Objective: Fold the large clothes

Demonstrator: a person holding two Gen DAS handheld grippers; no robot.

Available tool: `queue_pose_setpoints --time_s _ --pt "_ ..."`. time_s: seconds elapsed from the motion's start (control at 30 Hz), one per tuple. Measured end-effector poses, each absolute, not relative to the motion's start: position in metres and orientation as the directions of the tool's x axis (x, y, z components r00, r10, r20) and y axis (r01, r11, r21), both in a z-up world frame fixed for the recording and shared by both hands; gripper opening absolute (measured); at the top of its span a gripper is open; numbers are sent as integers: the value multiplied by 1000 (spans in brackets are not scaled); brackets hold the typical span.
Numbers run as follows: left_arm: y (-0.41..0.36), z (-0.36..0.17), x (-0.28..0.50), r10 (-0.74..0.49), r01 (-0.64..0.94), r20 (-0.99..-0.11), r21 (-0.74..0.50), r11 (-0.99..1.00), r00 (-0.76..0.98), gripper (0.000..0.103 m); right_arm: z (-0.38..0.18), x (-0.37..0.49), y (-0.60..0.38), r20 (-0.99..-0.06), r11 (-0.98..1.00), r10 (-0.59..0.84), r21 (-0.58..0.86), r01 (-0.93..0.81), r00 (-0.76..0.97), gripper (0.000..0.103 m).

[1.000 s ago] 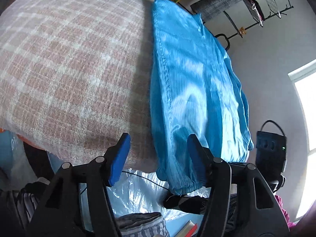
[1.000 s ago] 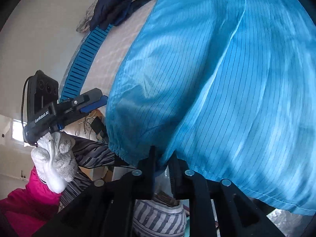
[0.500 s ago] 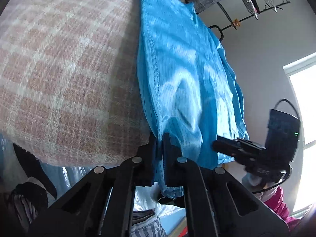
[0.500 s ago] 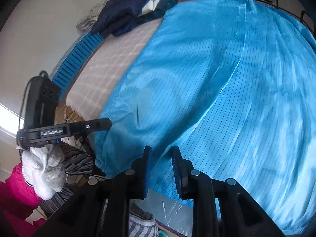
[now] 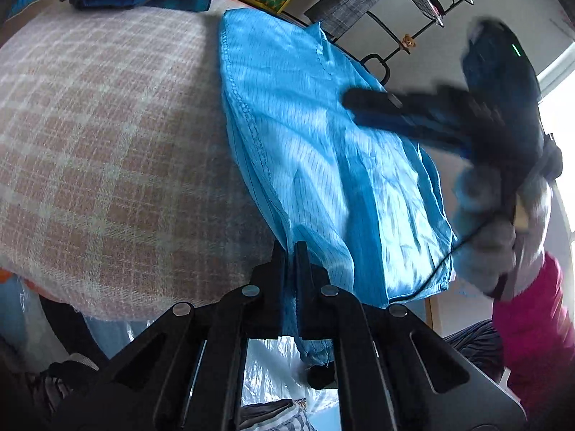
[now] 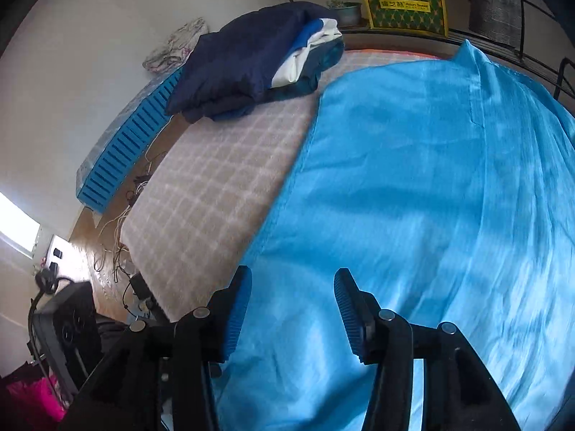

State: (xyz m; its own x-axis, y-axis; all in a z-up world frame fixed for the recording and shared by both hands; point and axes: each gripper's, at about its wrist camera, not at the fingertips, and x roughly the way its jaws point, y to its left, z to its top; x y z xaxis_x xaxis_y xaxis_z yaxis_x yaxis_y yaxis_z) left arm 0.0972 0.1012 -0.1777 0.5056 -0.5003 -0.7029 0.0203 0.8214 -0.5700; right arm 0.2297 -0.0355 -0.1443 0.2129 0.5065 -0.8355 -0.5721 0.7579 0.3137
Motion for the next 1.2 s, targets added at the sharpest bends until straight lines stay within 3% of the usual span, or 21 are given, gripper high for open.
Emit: queue_pose_setpoints --time_s 0.1,0.2,0.4,0.47,0.53,0.57,0.63,0.93,1.2 --pt "96 -175 100 -498 36 -700 -562 826 512 2 -150 249 4 -873 768 439 241 -594 213 53" --pt "95 -172 102 -498 55 -696 -553 831 517 2 -167 259 31 -903 763 378 180 -621 202 67" --pt "98 -173 104 -505 65 -690 -557 828 518 2 -204 270 73 -955 781 186 2 -625 229 65" --pt "97 -172 105 -506 66 -690 -557 828 517 2 -214 276 76 -964 793 125 -46 -607 236 56" --pt "97 -171 104 -507 71 -688 -557 828 520 2 -222 282 74 -970 809 100 -50 -586 221 40" --pt "96 -170 104 -507 74 -687 -556 828 521 2 -220 284 71 -966 816 106 -50 -576 235 37" --pt "95 -168 104 -510 80 -684 -556 827 522 2 -218 288 68 -964 822 110 -49 -567 243 3" --pt "78 -147 99 -508 131 -669 -530 838 544 1 -191 299 22 -914 848 337 191 -495 224 0" --pt "34 -119 100 -510 243 -663 -457 855 548 1 -151 310 -61 -797 822 534 412 -393 282 0"
